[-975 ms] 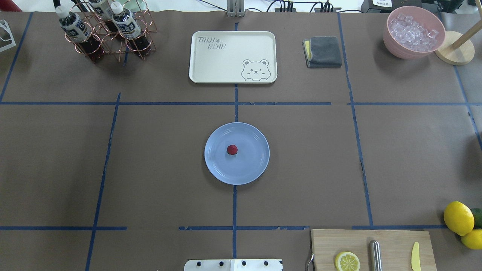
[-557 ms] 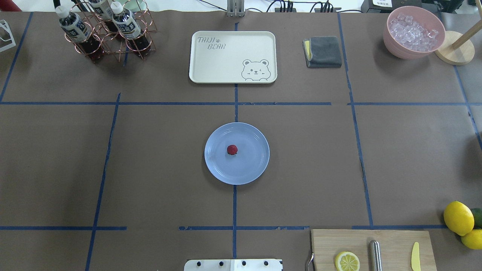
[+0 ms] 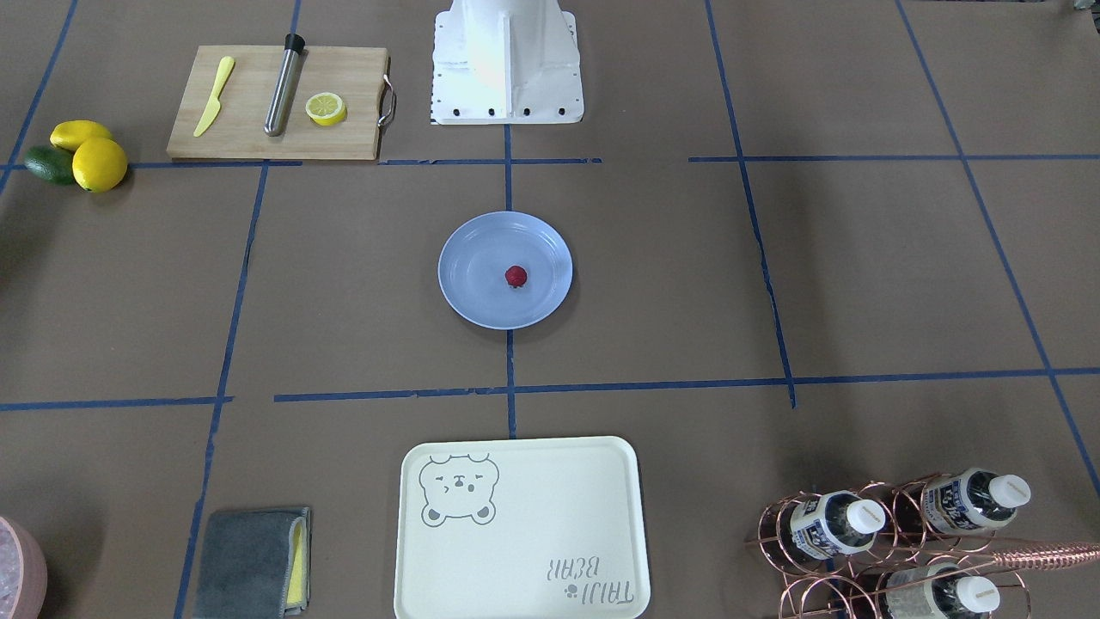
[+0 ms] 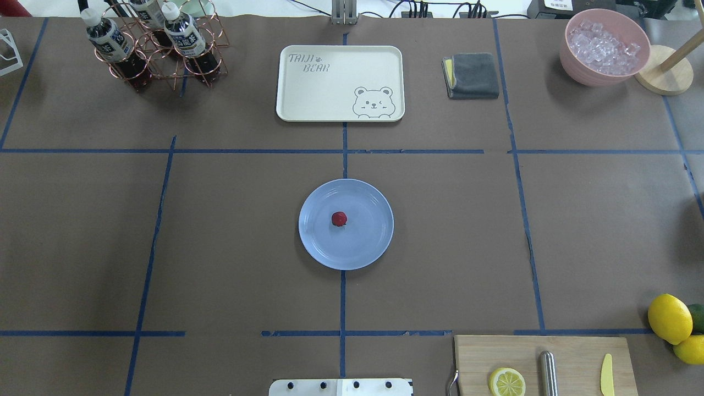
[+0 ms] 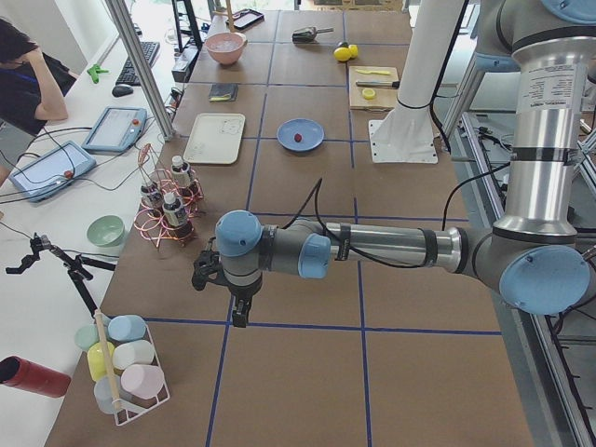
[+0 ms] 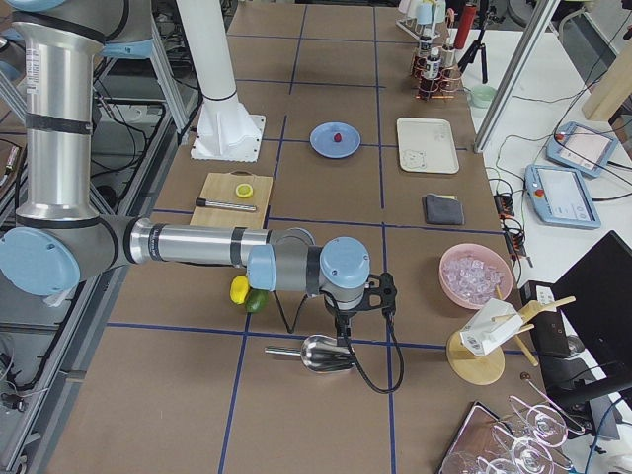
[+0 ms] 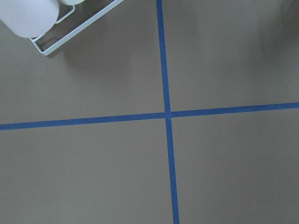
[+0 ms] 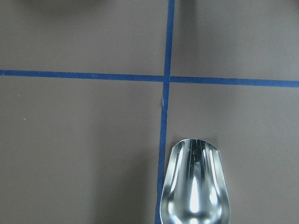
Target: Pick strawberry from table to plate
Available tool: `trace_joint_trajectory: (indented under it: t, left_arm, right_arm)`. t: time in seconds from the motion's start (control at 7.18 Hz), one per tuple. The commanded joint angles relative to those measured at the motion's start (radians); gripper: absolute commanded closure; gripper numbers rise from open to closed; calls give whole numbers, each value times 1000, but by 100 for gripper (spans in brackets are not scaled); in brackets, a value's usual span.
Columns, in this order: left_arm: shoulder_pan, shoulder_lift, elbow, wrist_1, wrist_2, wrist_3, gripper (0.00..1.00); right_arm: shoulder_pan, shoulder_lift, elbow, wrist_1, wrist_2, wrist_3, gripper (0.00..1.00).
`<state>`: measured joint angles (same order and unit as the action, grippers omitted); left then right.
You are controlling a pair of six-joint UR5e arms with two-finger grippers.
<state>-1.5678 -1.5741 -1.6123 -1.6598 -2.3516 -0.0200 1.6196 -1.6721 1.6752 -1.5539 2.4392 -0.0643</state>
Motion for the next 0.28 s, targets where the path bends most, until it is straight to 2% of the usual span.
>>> trace_joint_trajectory:
  t: [0.0, 0.14]
  left_arm:
    - [0, 0, 3, 0, 0, 0, 0]
    - [0, -1, 5, -2, 0, 0, 0]
  right_arm:
    - [-1, 0, 0, 2, -2, 0, 0]
    - [-1, 0, 0, 2, 0, 0, 0]
